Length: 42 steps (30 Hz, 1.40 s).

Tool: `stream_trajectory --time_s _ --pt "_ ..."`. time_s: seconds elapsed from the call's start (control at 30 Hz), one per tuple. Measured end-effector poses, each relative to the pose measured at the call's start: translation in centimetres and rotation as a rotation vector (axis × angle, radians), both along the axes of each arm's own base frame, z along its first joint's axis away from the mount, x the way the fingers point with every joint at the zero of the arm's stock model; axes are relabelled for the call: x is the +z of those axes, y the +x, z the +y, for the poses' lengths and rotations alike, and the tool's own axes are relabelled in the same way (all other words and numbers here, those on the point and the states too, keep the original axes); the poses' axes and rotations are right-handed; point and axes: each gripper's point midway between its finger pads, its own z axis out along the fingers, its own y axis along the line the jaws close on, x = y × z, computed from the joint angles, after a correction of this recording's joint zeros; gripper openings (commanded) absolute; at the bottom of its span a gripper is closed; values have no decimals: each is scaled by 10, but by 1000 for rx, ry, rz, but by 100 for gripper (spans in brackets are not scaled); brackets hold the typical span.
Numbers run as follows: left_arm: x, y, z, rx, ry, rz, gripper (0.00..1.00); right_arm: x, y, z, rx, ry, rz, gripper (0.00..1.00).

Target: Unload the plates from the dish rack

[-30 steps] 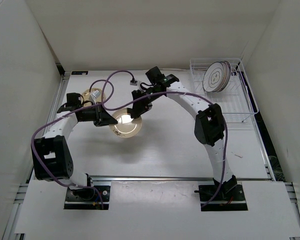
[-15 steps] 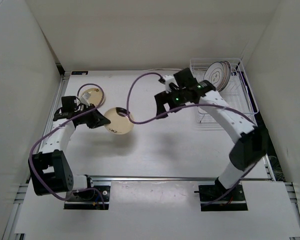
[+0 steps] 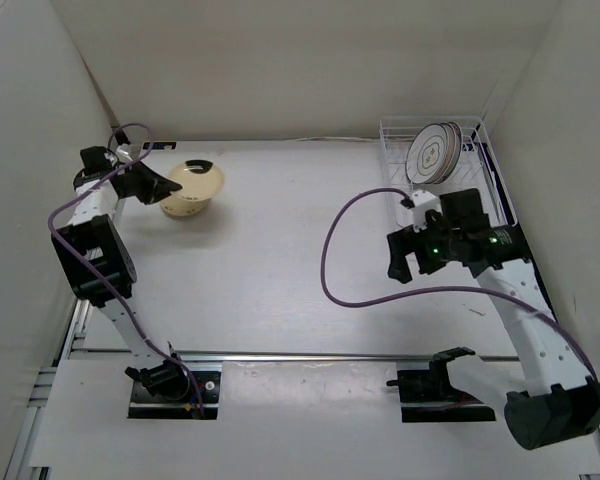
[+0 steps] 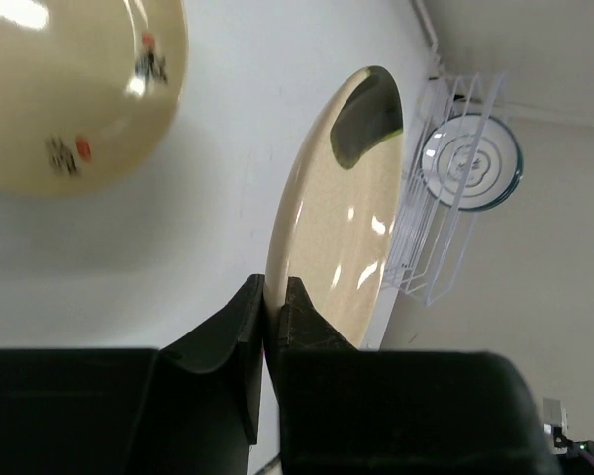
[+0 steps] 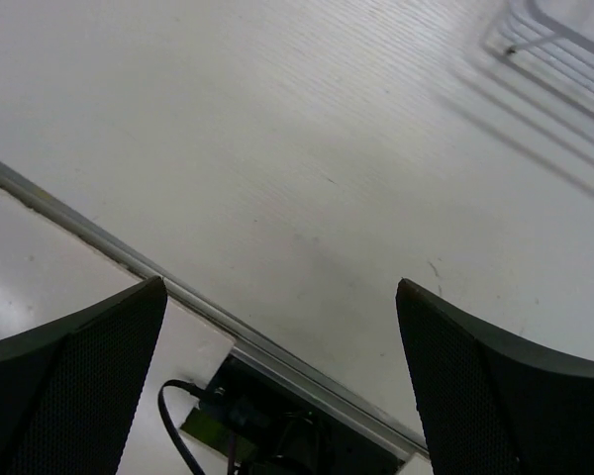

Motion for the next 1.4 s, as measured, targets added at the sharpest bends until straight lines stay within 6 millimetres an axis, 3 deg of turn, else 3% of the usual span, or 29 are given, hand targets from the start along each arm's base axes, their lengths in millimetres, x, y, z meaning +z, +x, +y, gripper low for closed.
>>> stream_trajectory --time_s 0.1,0.27,0.43,0.77,0.93,0.97,1.07,1.17,1.4 --pt "-6 30 23 6 -9 -34 11 5 -1 -26 -56 -14 -34 100" --pt "-37 56 54 24 0 -28 11 0 -3 -54 -93 -51 -14 100" --pt "-66 61 65 26 10 0 11 1 -1 -71 -132 -55 -17 100" --pt "-95 59 71 21 78 38 12 1 0 -69 -124 -12 -1 100" --pt "-101 59 79 31 138 50 43 1 1 -63 -127 23 13 100" --pt "-101 59 81 32 150 49 52 2 1 -62 -126 31 13 100" --pt "-102 59 84 31 173 47 67 1 0 -59 -127 50 19 100" --pt "-103 59 86 29 193 50 74 -2 -2 -56 -129 67 36 100" --pt "-104 56 96 23 313 72 77 -8 -9 -53 -129 87 53 100"
